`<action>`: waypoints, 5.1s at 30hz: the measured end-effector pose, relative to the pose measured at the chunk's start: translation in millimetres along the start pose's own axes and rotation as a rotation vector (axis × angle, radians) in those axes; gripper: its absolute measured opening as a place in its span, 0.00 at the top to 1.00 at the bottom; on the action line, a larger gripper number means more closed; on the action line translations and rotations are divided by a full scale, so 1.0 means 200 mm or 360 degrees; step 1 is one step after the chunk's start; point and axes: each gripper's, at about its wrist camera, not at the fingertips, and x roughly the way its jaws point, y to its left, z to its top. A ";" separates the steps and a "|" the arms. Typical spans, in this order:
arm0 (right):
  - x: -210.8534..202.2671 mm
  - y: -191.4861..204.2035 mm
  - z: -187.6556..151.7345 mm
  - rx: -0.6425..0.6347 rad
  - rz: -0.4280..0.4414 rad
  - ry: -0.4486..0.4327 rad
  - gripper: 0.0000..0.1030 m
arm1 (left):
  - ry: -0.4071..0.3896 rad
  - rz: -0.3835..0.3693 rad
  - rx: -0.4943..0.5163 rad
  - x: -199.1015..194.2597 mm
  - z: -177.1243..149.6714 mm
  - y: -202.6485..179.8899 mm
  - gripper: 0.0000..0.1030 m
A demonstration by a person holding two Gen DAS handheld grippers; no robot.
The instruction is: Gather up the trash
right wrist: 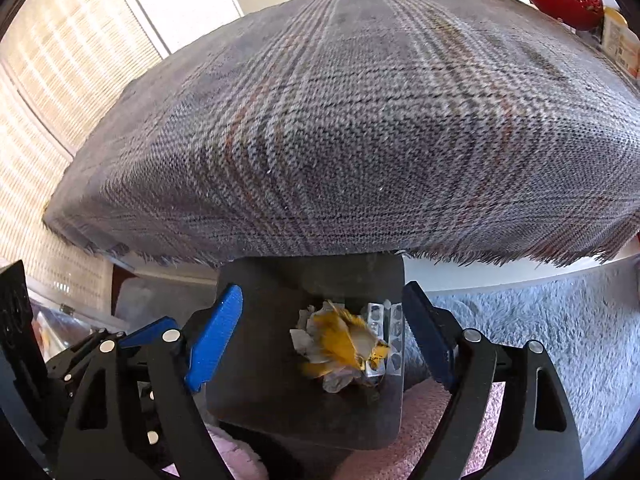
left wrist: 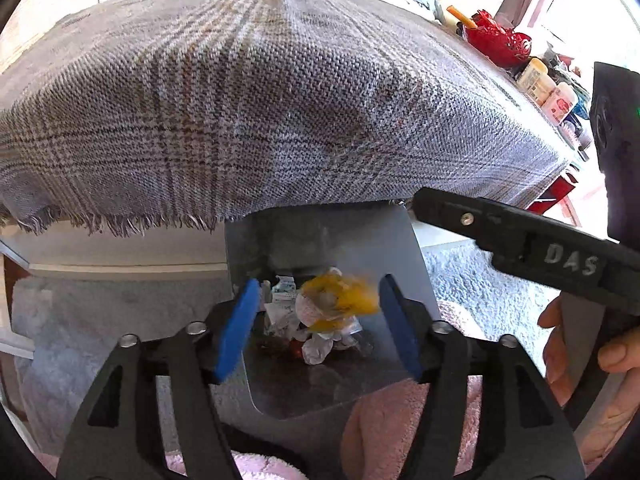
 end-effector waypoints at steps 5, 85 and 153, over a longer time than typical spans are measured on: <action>-0.08 -0.01 0.01 0.0003 -0.0018 -0.0062 0.03 | -0.0040 0.0046 0.0016 -0.03 0.00 0.00 0.18; -1.13 0.30 0.21 -0.0081 -0.0465 -0.1265 0.03 | -0.1197 0.0424 0.0104 -1.27 0.56 -0.07 0.08; -1.10 0.32 0.21 -0.0109 -0.0466 -0.1250 0.03 | -0.1158 0.0388 0.0119 -1.25 0.56 -0.06 0.08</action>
